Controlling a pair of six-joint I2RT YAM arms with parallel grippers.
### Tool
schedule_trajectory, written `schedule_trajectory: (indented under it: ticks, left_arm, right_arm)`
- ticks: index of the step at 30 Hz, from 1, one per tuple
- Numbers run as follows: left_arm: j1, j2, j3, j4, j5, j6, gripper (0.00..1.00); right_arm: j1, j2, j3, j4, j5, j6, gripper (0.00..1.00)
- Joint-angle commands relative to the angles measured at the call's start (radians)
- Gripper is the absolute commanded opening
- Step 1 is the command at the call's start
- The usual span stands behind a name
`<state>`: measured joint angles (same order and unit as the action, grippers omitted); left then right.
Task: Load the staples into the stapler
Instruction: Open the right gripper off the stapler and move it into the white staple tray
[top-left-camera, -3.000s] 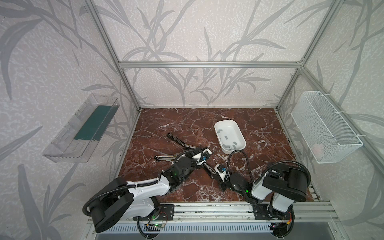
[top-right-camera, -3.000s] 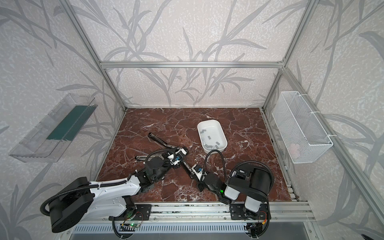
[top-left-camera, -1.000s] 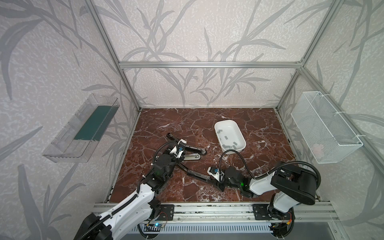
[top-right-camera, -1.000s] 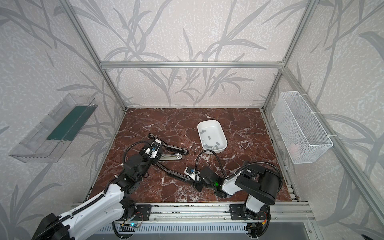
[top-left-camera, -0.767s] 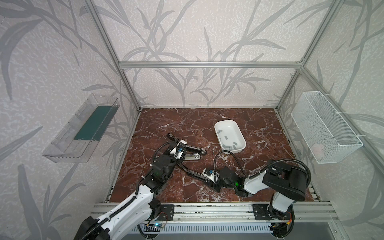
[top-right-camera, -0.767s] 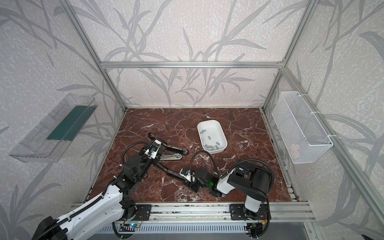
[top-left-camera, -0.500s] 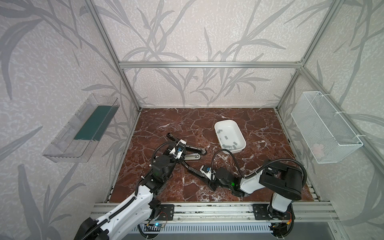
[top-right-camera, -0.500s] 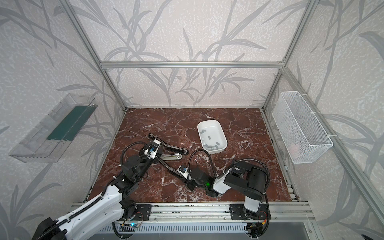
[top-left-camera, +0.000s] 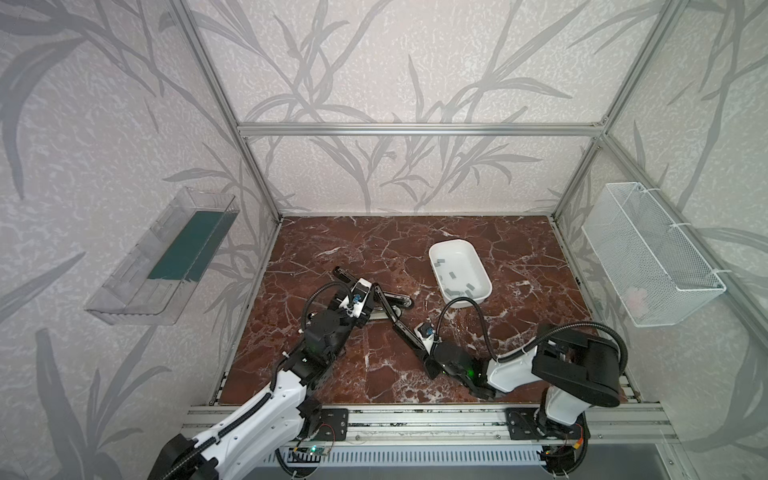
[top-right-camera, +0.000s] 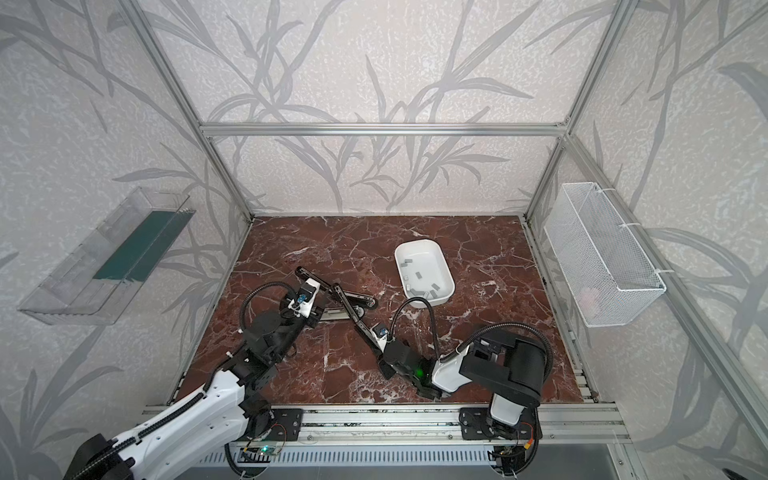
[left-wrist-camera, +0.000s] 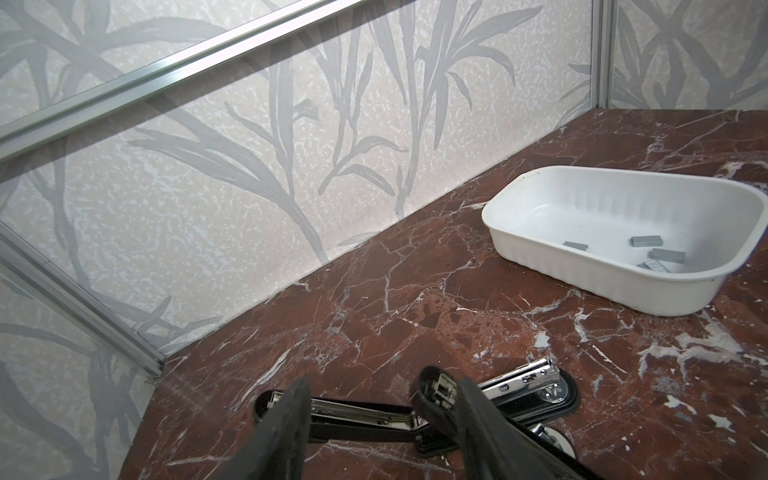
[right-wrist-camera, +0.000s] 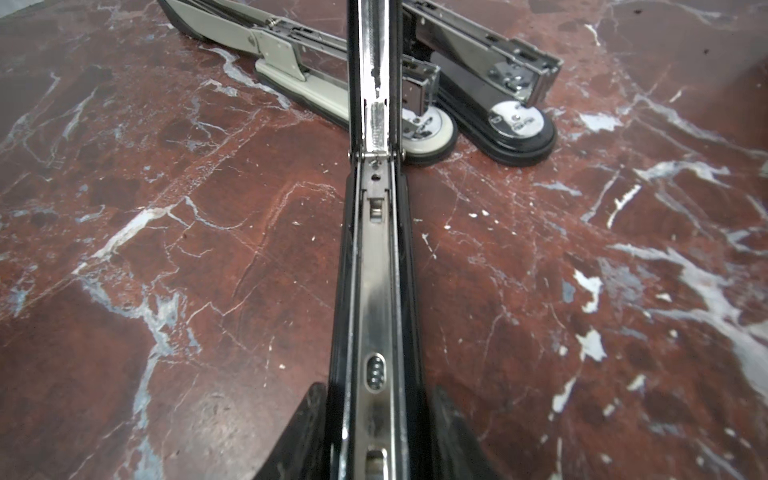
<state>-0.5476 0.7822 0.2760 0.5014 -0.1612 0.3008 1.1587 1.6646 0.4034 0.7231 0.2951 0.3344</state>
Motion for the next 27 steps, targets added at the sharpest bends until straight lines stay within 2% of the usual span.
schedule_trajectory:
  ticks: [1,4,6,9,11,12,15,18,22,27]
  left_arm:
    - [0.006,0.014,0.060,0.028,-0.039,-0.104,0.70]
    - [0.005,-0.015,0.116,-0.063,-0.098,-0.206,0.83]
    - [0.006,-0.059,0.098,-0.055,-0.132,-0.290,0.99]
    - [0.008,-0.134,0.045,-0.011,-0.092,-0.340,0.99]
    - [0.009,-0.198,0.030,-0.045,-0.052,-0.338,0.99]
    - [0.009,-0.230,0.028,-0.073,-0.046,-0.340,0.99]
    - [0.011,-0.282,0.016,-0.112,-0.067,-0.392,0.99]
    - [0.012,-0.270,0.026,-0.142,-0.097,-0.400,0.99]
    - [0.012,-0.219,0.072,-0.212,-0.092,-0.414,0.99]
    - [0.013,-0.197,0.084,-0.226,-0.086,-0.417,0.99]
  right_arm:
    - [0.019,-0.143,0.012,-0.181,0.018,0.083,0.49]
    - [0.021,-0.367,0.088,-0.481,0.026,0.107,0.56]
    - [0.021,-0.503,0.167,-0.718,0.092,0.134,0.59]
    - [-0.008,-0.648,0.252,-0.932,0.200,0.147,0.63]
    - [-0.121,-0.678,0.318,-1.019,0.122,0.137,0.60]
    - [-0.230,-0.666,0.359,-1.067,0.080,0.148,0.56]
    - [-0.436,-0.553,0.462,-1.103,-0.006,0.117,0.51]
    - [-0.571,-0.329,0.619,-1.164,-0.076,0.072,0.50]
    - [-0.618,-0.049,0.830,-1.306,-0.098,0.022,0.49]
    - [-0.651,0.235,0.998,-1.369,-0.192,-0.021,0.45]
